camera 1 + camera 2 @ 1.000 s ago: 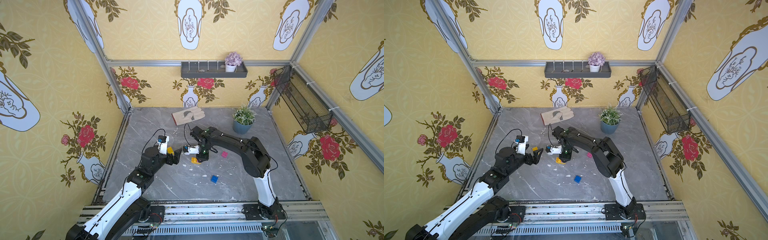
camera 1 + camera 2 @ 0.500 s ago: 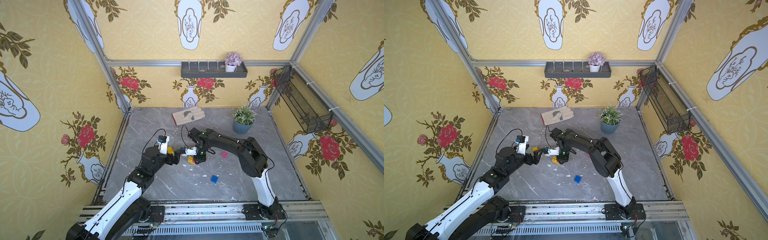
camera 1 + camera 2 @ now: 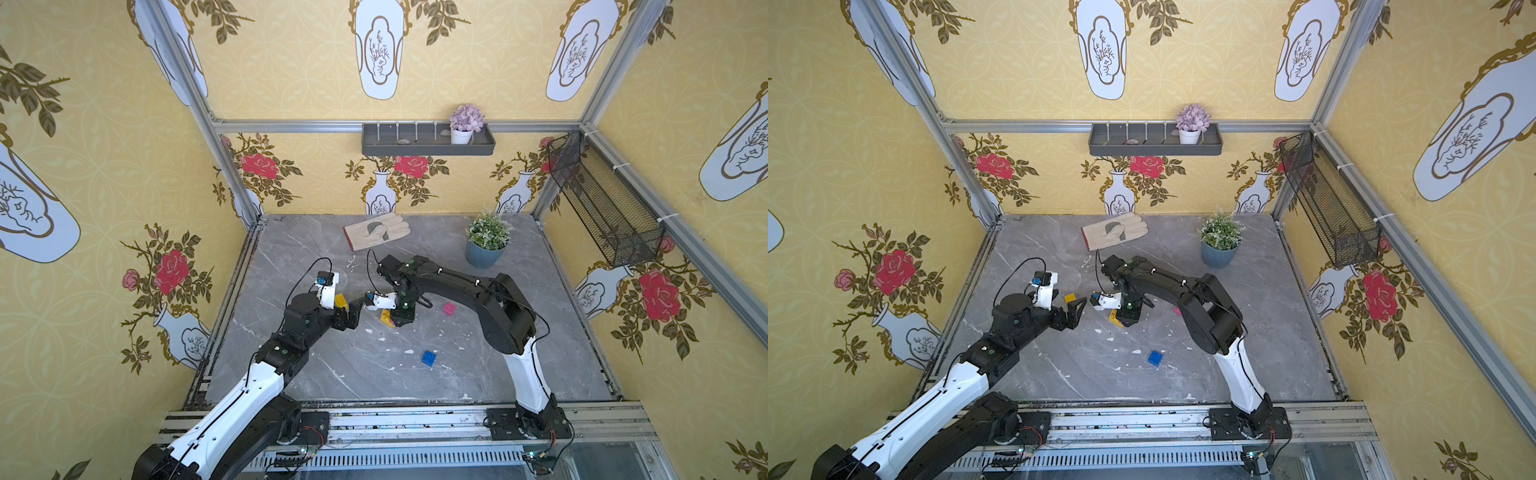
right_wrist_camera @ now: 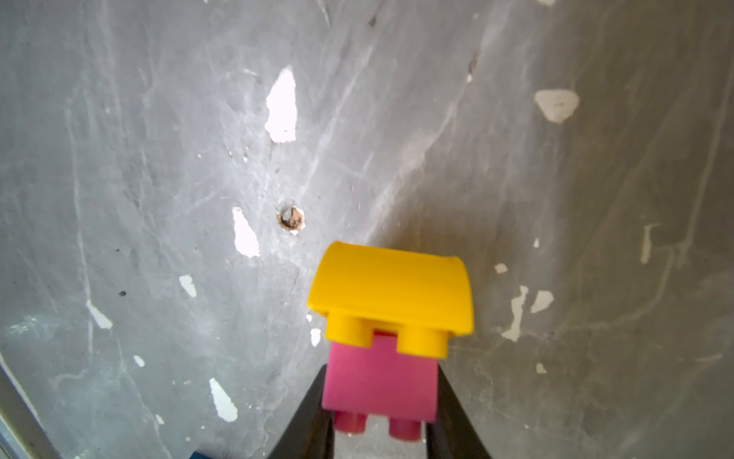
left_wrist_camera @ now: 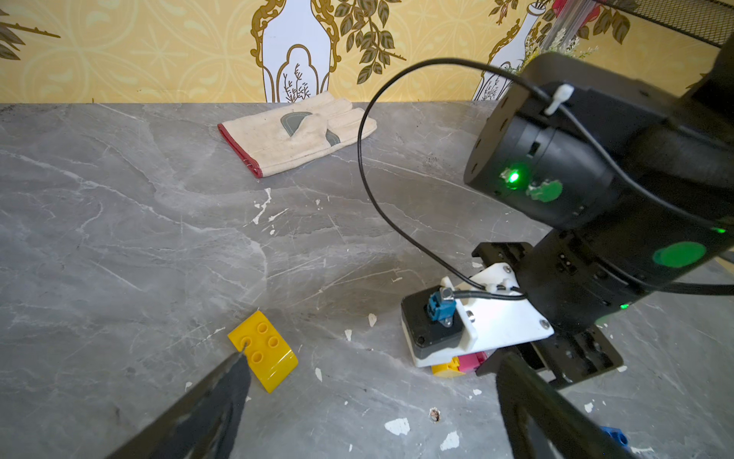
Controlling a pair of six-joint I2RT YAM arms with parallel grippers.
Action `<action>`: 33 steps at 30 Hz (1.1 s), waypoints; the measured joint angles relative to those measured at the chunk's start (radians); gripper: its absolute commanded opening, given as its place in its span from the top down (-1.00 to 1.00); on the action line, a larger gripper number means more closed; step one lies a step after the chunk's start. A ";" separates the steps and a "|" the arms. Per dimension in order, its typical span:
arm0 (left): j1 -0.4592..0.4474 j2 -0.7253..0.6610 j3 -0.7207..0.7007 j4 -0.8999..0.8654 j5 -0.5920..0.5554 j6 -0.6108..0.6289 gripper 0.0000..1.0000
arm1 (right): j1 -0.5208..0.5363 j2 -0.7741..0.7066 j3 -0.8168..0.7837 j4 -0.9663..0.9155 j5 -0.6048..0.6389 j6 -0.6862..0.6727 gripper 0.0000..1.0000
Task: Assemble the letter s with lego
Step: Assemble the lego brick with the lego brick.
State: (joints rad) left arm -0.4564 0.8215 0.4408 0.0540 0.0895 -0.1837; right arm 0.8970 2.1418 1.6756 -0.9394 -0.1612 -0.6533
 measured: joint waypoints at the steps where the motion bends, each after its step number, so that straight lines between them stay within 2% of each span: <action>1: 0.000 0.000 0.000 -0.001 0.000 0.000 -0.98 | 0.001 -0.005 -0.002 -0.006 0.008 0.000 0.73; 7: 0.000 0.000 0.000 -0.012 0.000 -0.001 -0.98 | 0.003 -0.033 -0.014 -0.047 0.018 0.017 0.71; 18: 0.000 -0.005 0.000 -0.013 -0.004 -0.011 -0.98 | 0.009 -0.056 -0.048 -0.104 0.043 0.032 0.57; 23: 0.000 -0.015 0.000 -0.014 -0.010 -0.026 -0.98 | 0.011 -0.053 -0.048 -0.105 0.043 0.032 0.38; 27: 0.000 -0.018 0.000 -0.014 -0.015 -0.026 -0.98 | 0.011 -0.043 -0.039 -0.107 0.043 0.036 0.32; 29: 0.000 -0.018 0.000 -0.014 -0.019 -0.026 -0.98 | 0.011 -0.041 -0.031 -0.109 0.043 0.047 0.14; 33: 0.000 -0.013 0.000 -0.013 -0.023 -0.027 -0.98 | 0.012 -0.041 -0.013 -0.108 0.042 0.050 0.03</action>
State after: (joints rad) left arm -0.4564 0.8089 0.4408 0.0406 0.0666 -0.2104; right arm 0.9092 2.1010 1.6623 -1.0473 -0.1196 -0.6037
